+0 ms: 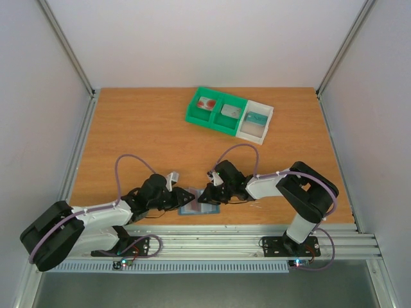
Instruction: Take the credit cards out of the card holder
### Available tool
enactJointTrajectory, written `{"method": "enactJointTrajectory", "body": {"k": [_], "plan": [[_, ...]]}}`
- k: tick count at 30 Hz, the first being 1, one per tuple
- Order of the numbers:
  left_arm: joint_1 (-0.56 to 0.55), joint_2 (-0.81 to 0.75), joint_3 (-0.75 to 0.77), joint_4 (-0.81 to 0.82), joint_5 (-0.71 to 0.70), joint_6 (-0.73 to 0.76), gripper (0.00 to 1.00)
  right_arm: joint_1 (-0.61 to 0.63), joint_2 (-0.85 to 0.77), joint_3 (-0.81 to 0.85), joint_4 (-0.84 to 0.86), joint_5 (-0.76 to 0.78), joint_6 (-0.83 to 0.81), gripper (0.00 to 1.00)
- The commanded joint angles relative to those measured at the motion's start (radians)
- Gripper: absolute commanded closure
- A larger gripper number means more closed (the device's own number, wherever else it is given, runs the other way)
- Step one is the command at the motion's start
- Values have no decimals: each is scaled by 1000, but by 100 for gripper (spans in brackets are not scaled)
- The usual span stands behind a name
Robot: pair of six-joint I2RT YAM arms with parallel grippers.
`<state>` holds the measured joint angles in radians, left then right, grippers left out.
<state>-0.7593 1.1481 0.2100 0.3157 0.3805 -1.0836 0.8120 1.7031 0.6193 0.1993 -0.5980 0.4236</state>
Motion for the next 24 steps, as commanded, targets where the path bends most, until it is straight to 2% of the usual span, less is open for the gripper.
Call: {"method": "enactJointTrajectory", "body": {"k": [1, 11, 18, 24], "plan": [[-10, 0, 36, 59, 8, 2, 79, 9, -37, -6, -46, 33, -11, 94], [-36, 29, 68, 57, 1, 12, 74, 9, -119, 5, -160, 94, -62, 85], [-58, 82, 75, 114, 6, -5, 74, 9, -131, -4, -161, 101, -66, 94], [-76, 117, 100, 124, 10, -6, 72, 9, -225, -20, -239, 205, -95, 93]]}}
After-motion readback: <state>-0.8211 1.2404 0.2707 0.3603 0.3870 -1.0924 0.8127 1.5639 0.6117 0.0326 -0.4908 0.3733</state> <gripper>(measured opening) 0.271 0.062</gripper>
